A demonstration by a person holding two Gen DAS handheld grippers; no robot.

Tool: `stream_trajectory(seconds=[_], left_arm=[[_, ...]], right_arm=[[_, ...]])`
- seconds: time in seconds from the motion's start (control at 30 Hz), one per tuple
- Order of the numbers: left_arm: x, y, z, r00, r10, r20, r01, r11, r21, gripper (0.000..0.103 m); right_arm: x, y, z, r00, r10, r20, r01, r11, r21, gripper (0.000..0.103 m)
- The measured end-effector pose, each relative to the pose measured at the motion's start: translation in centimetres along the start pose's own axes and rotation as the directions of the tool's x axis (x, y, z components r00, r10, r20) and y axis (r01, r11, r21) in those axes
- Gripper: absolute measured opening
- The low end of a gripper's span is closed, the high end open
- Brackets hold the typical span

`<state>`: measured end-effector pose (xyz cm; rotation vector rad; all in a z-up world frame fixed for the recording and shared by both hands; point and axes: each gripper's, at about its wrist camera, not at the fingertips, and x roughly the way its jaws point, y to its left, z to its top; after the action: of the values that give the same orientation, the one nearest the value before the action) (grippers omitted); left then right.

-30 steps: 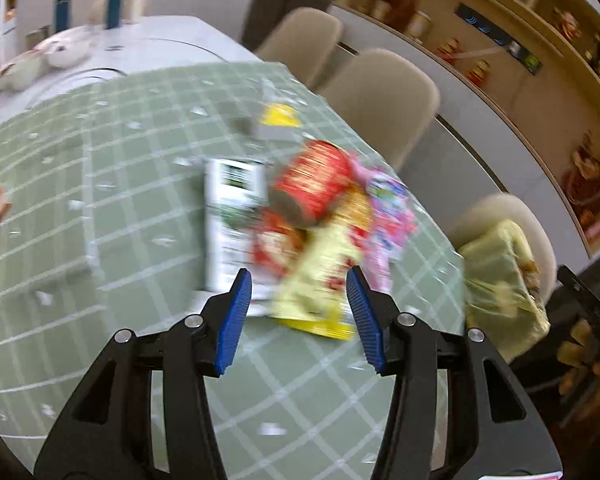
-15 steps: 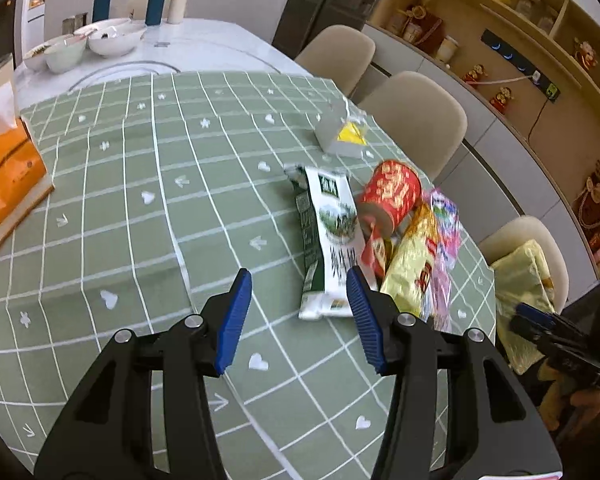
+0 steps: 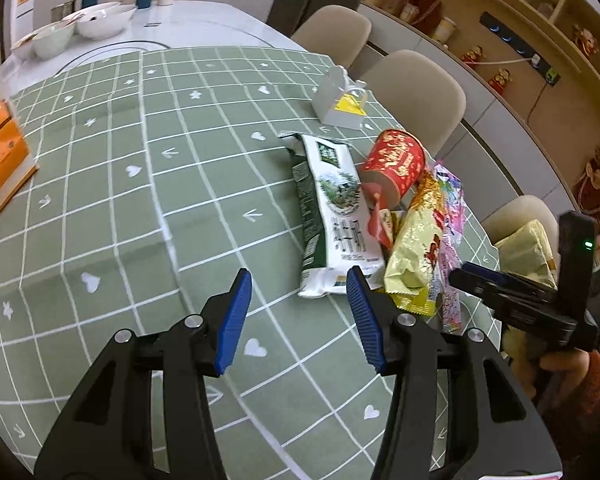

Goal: Collect trash
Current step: 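Grasp the gold wafer stick with left tool while right tool grasps the pink candy stick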

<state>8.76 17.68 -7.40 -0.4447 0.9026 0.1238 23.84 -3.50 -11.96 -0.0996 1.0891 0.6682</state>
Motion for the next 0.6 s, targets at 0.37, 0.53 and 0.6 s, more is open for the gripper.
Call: stream_trajectory(seconds=[0.37,0.53,0.6], left_arm=[[2.1,-4.0,1.3,0.994,-0.102,-0.048,0.107,0.988,0.111,0.047],[3.8,-8.1,2.3,0.988,-0.129,-0.081,0.145,0.958,0.248,0.047],[4.8,-10.3,2.8,0.985,-0.142,-0.099,0.166,0.938,0.305,0.047]], right_arm=[[-3.1,-3.7,-3.0,1.000,0.005,0.006,-0.006,0.992,0.126,0.012],[-5.1,-5.1,-4.7,1.000,-0.028,0.010,0.026,0.988,0.153,0.012],[-5.4,-5.3,-4.9,0.999,-0.037,0.016,0.034,0.986,0.163,0.011]])
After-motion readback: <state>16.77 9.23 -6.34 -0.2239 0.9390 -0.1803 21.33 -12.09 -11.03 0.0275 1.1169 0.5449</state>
